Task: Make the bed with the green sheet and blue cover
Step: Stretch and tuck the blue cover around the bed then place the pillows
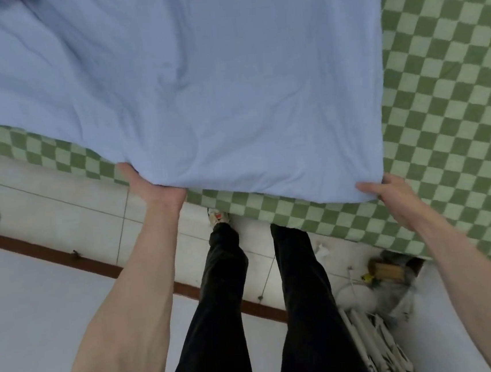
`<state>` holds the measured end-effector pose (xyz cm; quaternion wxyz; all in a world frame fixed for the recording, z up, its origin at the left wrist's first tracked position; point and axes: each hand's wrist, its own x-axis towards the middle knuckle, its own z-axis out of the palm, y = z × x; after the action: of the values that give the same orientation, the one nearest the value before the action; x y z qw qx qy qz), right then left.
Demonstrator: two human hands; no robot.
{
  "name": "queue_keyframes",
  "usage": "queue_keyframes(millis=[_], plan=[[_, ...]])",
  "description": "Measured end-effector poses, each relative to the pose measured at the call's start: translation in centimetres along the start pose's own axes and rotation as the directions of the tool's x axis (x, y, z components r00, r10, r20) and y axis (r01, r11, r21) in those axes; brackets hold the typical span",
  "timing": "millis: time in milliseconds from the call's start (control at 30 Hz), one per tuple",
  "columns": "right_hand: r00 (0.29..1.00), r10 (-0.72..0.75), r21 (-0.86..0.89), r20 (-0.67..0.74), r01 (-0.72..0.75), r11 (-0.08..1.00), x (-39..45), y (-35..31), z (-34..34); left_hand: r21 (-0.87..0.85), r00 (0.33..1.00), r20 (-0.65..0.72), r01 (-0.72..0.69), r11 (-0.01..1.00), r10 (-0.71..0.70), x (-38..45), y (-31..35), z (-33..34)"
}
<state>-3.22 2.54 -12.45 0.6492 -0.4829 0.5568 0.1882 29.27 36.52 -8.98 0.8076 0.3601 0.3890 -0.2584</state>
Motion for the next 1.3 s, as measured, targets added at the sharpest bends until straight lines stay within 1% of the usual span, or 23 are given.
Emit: queue_keyframes(millis=[67, 100, 133, 167, 200, 233, 267, 300, 367, 433, 467, 500, 533, 600, 700, 767, 833, 933, 1000, 1067, 1100, 1200, 1300], plan=[[0.994, 0.023, -0.225, -0.103, -0.046, 0.973, -0.4, 0.9, 0.3, 0.137, 0.990, -0.139, -0.016, 0.990, 0.035, -0.5, -1.1, -1.0], [0.974, -0.015, -0.258, -0.225, -0.044, 0.965, -0.5, 1.2, 0.4, 0.230, 0.962, -0.263, -0.007, 0.973, 0.069, -1.2, -1.8, -2.0], [0.919, -0.077, -0.264, -0.387, -0.031, 0.964, -0.7, 1.5, 0.4, 0.313, 0.900, -0.422, 0.027, 0.949, 0.113, -2.0, -2.6, -3.2], [0.822, -0.124, -0.228, -0.556, -0.008, 0.974, -0.8, 1.7, 0.6, 0.378, 0.807, -0.568, 0.080, 0.922, 0.163, -3.1, -3.3, -4.6], [0.712, -0.127, -0.161, -0.691, 0.020, 0.987, -1.1, 1.7, 0.9, 0.441, 0.724, -0.656, 0.139, 0.887, 0.213, -4.3, -4.1, -5.9], [0.637, -0.092, -0.088, -0.766, 0.038, 0.995, -1.2, 1.8, 1.4, 0.494, 0.691, -0.679, 0.180, 0.851, 0.248, -5.1, -4.9, -7.2], [0.610, -0.042, -0.019, -0.791, 0.043, 0.999, -1.3, 1.8, 2.2, 0.518, 0.699, -0.670, 0.200, 0.832, 0.249, -5.5, -5.7, -8.3], [0.630, 0.004, 0.037, -0.777, 0.039, 0.999, -1.2, 2.0, 2.9, 0.514, 0.716, -0.660, 0.210, 0.832, 0.227, -5.6, -6.3, -8.9], [0.770, 0.054, 0.090, -0.636, 0.005, 0.996, -1.1, 2.5, 4.1, 0.462, 0.735, -0.662, 0.245, 0.853, 0.148, -5.3, -6.8, -9.3], [0.916, 0.102, 0.060, -0.388, -0.085, 0.995, -1.5, 3.5, 4.3, 0.456, 0.764, -0.637, 0.260, 0.851, 0.108, -4.6, -6.7, -9.2], [0.955, 0.132, -0.001, -0.265, -0.138, 0.990, -1.7, 4.4, 4.1, 0.468, 0.778, -0.619, 0.262, 0.844, 0.102, -4.2, -6.5, -9.2], [0.968, 0.172, -0.068, -0.183, -0.187, 0.980, -2.0, 5.4, 3.6, 0.473, 0.790, -0.606, 0.265, 0.840, 0.092, -4.0, -6.4, -9.2], [0.964, 0.208, -0.108, -0.165, -0.227, 0.968, -2.2, 6.4, 3.1, 0.469, 0.796, -0.600, 0.270, 0.841, 0.078, -3.7, -6.2, -9.3], [0.938, 0.215, -0.082, -0.272, -0.245, 0.966, -2.6, 8.0, 2.2, 0.464, 0.788, -0.612, 0.296, 0.835, 0.060, -3.3, -6.0, -9.8], [0.858, 0.231, -0.017, -0.459, -0.269, 0.963, -3.2, 9.2, 1.1, 0.483, 0.755, -0.654, 0.385, 0.787, 0.032, -3.3, -6.5, -11.4], [0.842, 0.295, -0.021, -0.452, -0.340, 0.940, -3.3, 9.5, 0.9, 0.516, 0.726, -0.687, 0.454, 0.726, 0.034, -3.5, -7.1, -12.5], [0.848, 0.360, 0.004, -0.389, -0.389, 0.921, -3.1, 8.9, 1.0, 0.563, 0.722, -0.692, 0.527, 0.637, 0.015, -3.5, -7.3, -13.0], [0.904, 0.303, 0.036, -0.302, -0.307, 0.951, -1.8, 6.0, 0.8, 0.716, 0.765, -0.643, 0.583, 0.384, 0.036, -2.9, -8.0, -12.4], [0.923, 0.266, 0.167, -0.277, -0.227, 0.960, -0.7, 3.7, 0.4, 0.845, 0.840, -0.530, 0.513, 0.150, 0.118, -2.6, -9.0, -10.9], [0.931, 0.257, 0.242, -0.260, -0.195, 0.950, 0.7, 1.1, -0.2, 0.925, 0.931, -0.336, 0.355, -0.136, 0.144, -2.7, -10.7, -8.5], [0.943, 0.252, 0.263, -0.218, -0.192, 0.946, 1.4, -0.3, -0.5, 0.935, 0.964, -0.235, 0.258, -0.244, 0.122, -2.8, -11.8, -6.8], [0.983, 0.171, 0.308, -0.063, -0.144, 0.940, 3.6, -4.7, -1.6, 0.895, 0.998, 0.058, -0.056, -0.442, -0.009, -2.5, -15.5, -1.7], [0.992, 0.100, 0.303, -0.074, -0.073, 0.950, 6.7, -8.8, -2.7, 0.771, 0.944, 0.288, -0.326, -0.547, -0.157, -1.4, -18.9, 2.5]])
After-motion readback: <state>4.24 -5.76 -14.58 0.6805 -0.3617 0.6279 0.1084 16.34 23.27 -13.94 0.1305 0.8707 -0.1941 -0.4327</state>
